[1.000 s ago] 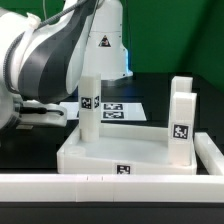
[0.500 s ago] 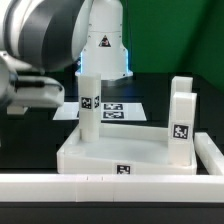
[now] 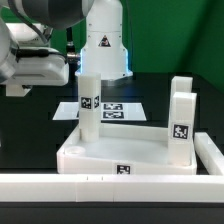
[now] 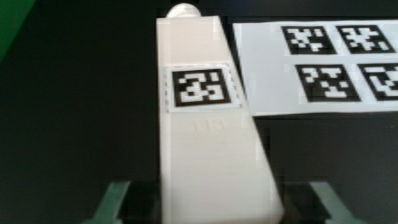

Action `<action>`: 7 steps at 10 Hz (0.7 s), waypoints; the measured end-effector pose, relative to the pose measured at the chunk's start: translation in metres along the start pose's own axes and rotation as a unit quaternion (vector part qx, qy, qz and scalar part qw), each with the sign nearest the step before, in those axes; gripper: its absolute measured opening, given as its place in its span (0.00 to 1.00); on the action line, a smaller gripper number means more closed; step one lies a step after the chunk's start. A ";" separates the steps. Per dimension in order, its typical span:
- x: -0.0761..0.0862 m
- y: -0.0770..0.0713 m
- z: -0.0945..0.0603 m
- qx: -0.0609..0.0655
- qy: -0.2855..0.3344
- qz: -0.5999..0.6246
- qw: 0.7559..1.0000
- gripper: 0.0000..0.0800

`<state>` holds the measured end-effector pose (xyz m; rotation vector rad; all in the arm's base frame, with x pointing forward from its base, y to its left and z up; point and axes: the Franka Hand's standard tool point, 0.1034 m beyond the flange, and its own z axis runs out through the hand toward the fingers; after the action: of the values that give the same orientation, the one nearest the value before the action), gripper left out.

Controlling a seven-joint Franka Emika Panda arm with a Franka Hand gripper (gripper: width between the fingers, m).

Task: Assemble desk

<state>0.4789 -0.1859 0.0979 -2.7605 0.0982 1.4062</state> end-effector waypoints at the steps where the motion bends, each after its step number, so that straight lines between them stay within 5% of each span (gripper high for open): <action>1: 0.000 0.000 -0.001 0.000 0.003 0.000 1.000 0.36; 4: -0.005 -0.008 -0.037 -0.002 0.082 0.010 0.997 0.36; 7: -0.006 -0.010 -0.057 -0.009 0.177 0.027 0.984 0.36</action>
Offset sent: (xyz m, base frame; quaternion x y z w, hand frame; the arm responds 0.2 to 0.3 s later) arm 0.0140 0.0146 0.0401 0.0528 0.1543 0.0686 0.9842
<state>0.5222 -0.1794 0.1366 -3.0119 0.1726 0.9138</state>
